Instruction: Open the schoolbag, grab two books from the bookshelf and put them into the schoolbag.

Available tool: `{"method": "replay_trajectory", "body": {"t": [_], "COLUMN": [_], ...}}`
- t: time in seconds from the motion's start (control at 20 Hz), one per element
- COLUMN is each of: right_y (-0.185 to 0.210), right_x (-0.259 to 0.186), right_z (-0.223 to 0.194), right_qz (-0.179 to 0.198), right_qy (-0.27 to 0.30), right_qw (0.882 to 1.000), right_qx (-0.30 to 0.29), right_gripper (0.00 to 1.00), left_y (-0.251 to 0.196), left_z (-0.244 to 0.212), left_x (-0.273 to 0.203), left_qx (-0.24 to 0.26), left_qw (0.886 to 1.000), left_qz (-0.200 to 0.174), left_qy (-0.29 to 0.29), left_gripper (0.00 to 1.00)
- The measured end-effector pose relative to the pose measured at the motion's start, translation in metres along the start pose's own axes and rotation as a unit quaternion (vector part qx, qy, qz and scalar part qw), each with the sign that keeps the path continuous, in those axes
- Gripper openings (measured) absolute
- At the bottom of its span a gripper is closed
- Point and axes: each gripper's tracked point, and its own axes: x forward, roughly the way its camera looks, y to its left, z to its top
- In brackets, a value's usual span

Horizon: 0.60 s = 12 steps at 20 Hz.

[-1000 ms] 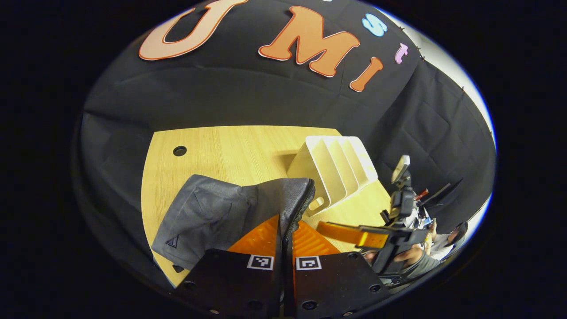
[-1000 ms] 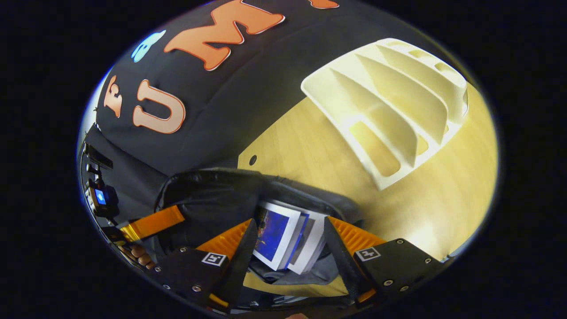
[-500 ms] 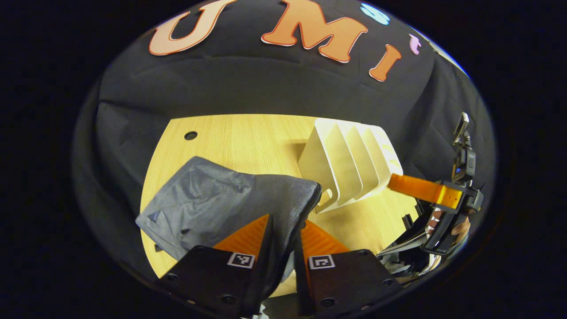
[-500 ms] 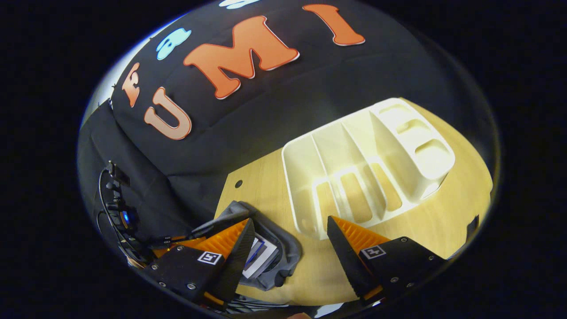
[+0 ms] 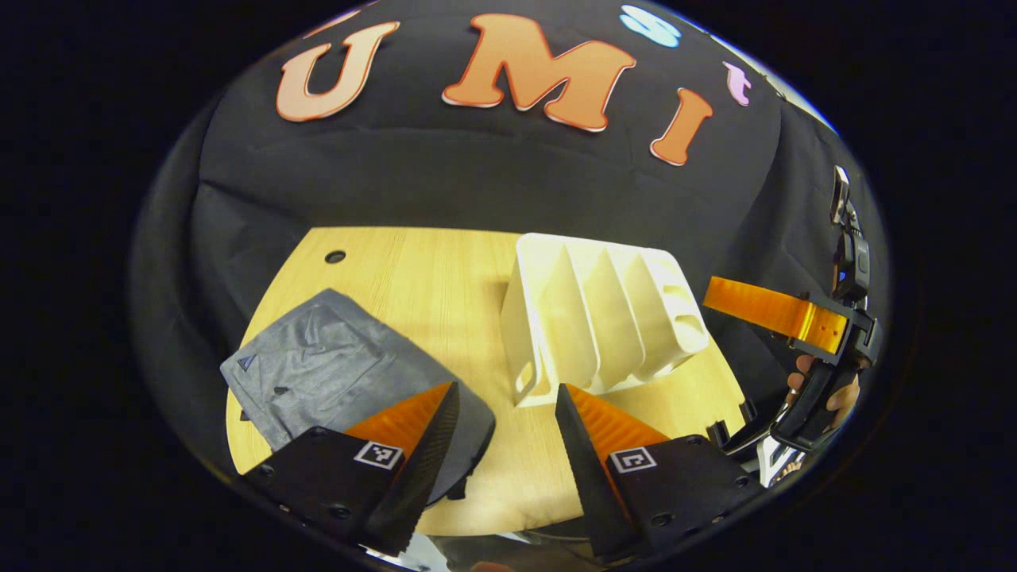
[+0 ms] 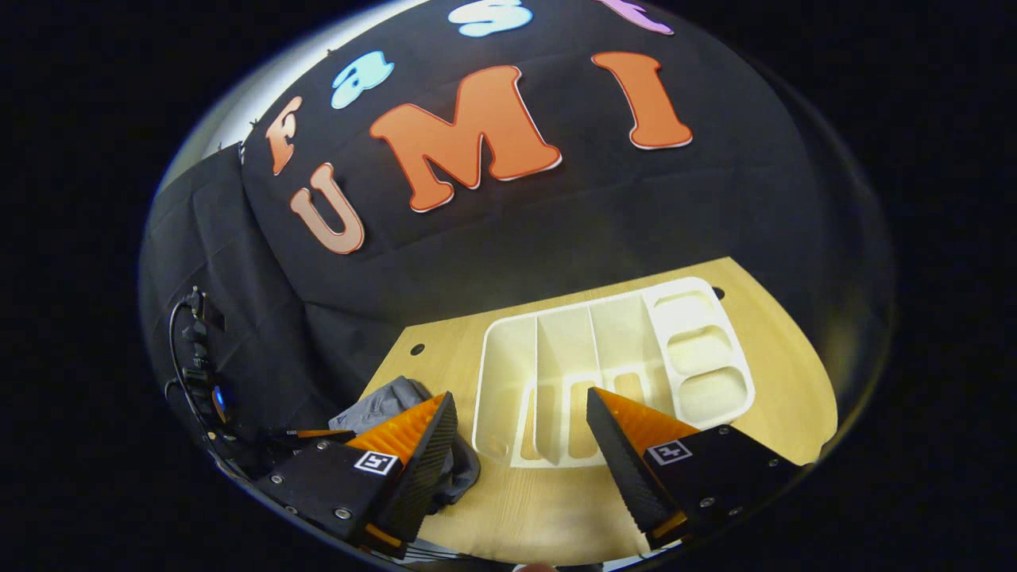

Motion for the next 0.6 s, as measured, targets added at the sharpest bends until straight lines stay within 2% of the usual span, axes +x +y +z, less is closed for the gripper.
{"method": "replay_trajectory", "body": {"t": [0.15,0.25,0.45,0.5,0.6], "right_y": [-0.004,-0.006,-0.006,-0.003,0.002], "right_x": [-0.016,-0.025,-0.04,-0.042,-0.042], "right_z": [0.027,0.044,0.073,0.076,0.084], "right_qz": [0.007,0.007,0.001,0.003,0.004], "right_qy": [-0.039,-0.063,-0.116,-0.123,-0.134], "right_qw": [0.998,0.997,0.989,0.987,0.985], "right_qx": [-0.04,-0.054,-0.092,-0.1,-0.108], "right_gripper": [0.98,0.98,0.97,0.98,0.98], "left_y": [-0.031,-0.049,-0.073,-0.073,-0.069], "left_z": [0.03,0.051,0.09,0.1,0.123], "left_x": [-0.006,-0.015,-0.034,-0.041,-0.054], "left_qx": [0.038,0.042,0.054,0.058,0.054], "left_qw": [0.996,0.991,0.98,0.976,0.965], "left_qz": [0.033,0.054,0.056,0.063,0.082], "left_qy": [-0.076,-0.116,-0.181,-0.199,-0.245], "left_gripper": [0.83,0.84,0.86,1.0,1.0]}}
